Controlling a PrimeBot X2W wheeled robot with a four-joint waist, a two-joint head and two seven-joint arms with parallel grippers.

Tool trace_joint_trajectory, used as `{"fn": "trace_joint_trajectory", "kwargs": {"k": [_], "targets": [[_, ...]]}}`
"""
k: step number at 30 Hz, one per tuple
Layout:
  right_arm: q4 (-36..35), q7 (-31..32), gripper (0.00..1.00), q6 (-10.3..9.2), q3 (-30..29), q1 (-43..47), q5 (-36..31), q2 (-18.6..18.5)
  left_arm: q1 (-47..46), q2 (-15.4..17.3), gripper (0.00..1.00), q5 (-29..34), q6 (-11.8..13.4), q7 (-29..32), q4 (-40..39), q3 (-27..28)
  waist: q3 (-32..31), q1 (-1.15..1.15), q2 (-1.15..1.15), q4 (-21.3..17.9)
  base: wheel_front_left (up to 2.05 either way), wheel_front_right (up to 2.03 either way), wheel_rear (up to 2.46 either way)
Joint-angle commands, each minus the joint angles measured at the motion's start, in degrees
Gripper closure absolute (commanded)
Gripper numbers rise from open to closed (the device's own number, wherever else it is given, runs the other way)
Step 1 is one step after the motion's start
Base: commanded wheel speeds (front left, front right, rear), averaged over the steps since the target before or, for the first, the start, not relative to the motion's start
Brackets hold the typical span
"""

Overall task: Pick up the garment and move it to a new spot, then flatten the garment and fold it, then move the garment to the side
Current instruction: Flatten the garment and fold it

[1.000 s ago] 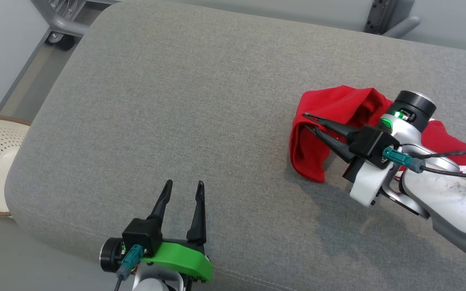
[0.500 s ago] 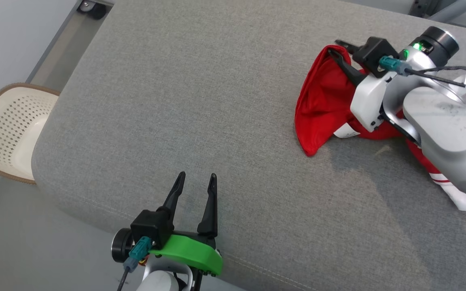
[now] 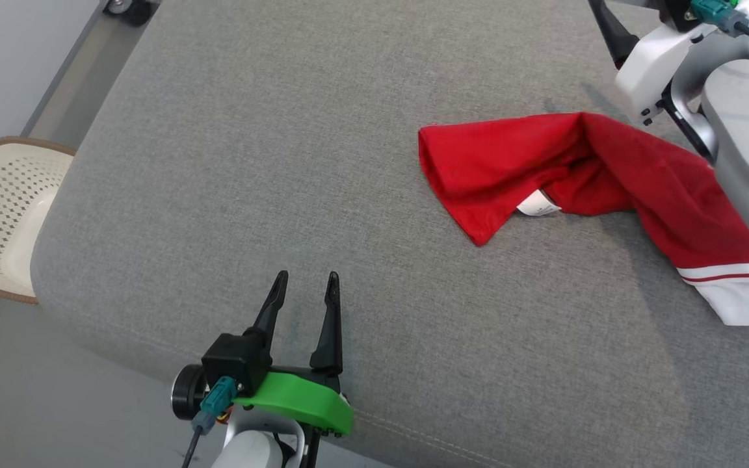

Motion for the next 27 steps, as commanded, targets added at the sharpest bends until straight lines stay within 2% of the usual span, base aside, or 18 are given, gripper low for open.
{"fn": "trace_joint_trajectory", "kwargs": {"k": [1,4,9,13,18,24,27], "targets": [[-1.3,-0.2,0.0,-0.08,-0.1,1.5,-0.9,0.3,-0.7,0.1,0.0,0.4,-0.1,-0.2,0.0,0.2,-0.3,0.0,0.0,-1.6,0.0,0.0,0.0],[-6.2,-0.2,0.0,-0.09,0.2,4.4,-2.5,-0.4,-0.8,0.1,0.0,0.7,-0.1,-0.2,0.1,0.4,-0.6,0.0,0.0,-2.4,0.0,0.0,0.0],[-15.0,-0.2,0.0,-0.09,3.0,11.1,-1.1,-2.6,-0.4,0.1,0.0,1.0,-0.2,-0.2,0.0,1.0,-0.8,0.0,0.0,-3.1,0.0,0.0,0.0],[-18.5,-0.2,0.0,-0.09,5.8,15.6,-0.3,-4.5,0.0,0.1,0.0,1.5,-0.3,-0.2,0.2,1.5,-0.8,0.0,0.0,-3.3,0.0,0.0,0.0],[-19.4,-0.2,0.0,-0.09,8.5,18.6,0.7,-5.3,0.0,0.1,0.0,1.7,-0.6,-0.2,0.2,1.5,-0.8,0.0,0.0,-3.2,0.0,0.0,0.0],[-17.6,-0.2,0.0,-0.09,9.7,20.4,2.8,-3.6,-0.4,0.1,0.0,1.4,-0.6,-0.2,0.3,1.2,-0.7,0.0,0.0,-2.3,0.0,0.0,0.0],[-15.3,-0.2,0.0,-0.09,9.3,22.0,6.4,-2.3,-0.3,0.1,0.0,1.0,-0.4,-0.2,0.2,1.0,-0.8,0.0,0.0,-1.8,0.0,0.0,0.0]]}}
